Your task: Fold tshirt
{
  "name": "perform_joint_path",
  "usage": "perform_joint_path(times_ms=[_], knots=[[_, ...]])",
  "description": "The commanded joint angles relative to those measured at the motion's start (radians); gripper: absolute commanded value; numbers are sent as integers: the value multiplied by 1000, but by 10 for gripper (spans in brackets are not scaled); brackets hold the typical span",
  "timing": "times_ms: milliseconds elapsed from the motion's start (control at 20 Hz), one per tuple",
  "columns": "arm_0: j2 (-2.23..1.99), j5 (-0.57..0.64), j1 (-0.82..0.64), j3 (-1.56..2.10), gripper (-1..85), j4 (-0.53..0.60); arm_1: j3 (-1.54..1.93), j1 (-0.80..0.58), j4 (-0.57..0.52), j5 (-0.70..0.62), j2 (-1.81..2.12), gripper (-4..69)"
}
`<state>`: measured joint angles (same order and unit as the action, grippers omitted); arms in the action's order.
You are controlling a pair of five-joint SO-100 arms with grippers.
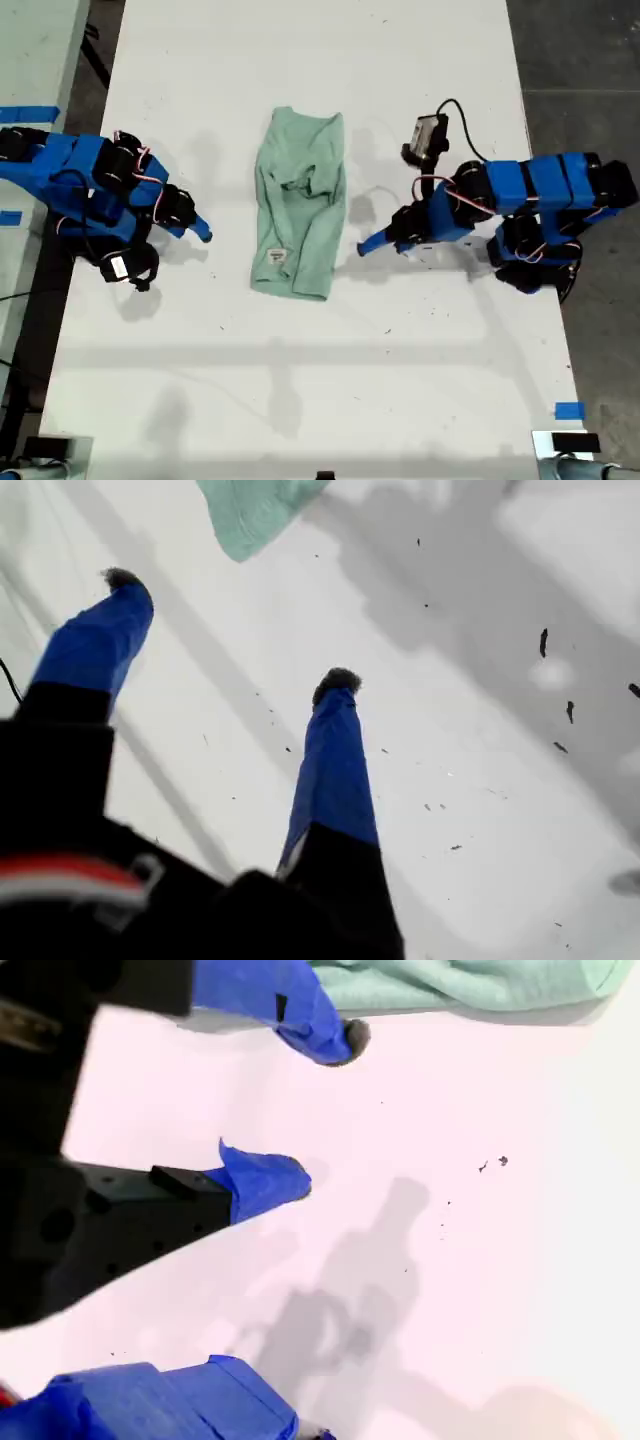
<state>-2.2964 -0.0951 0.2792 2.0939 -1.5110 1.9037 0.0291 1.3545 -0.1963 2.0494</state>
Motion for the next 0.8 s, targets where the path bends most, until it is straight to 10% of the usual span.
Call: perform_joint_path(times_ms=[0,450,750], knots=[[-28,-14,12,2,164,28,-5,0,8,9,52,309],[28,-3,14,-51,161,23,-23,11,-8,17,38,305],[571,255,-52,-603,202,17,-506,8,77,-80,-403,309]])
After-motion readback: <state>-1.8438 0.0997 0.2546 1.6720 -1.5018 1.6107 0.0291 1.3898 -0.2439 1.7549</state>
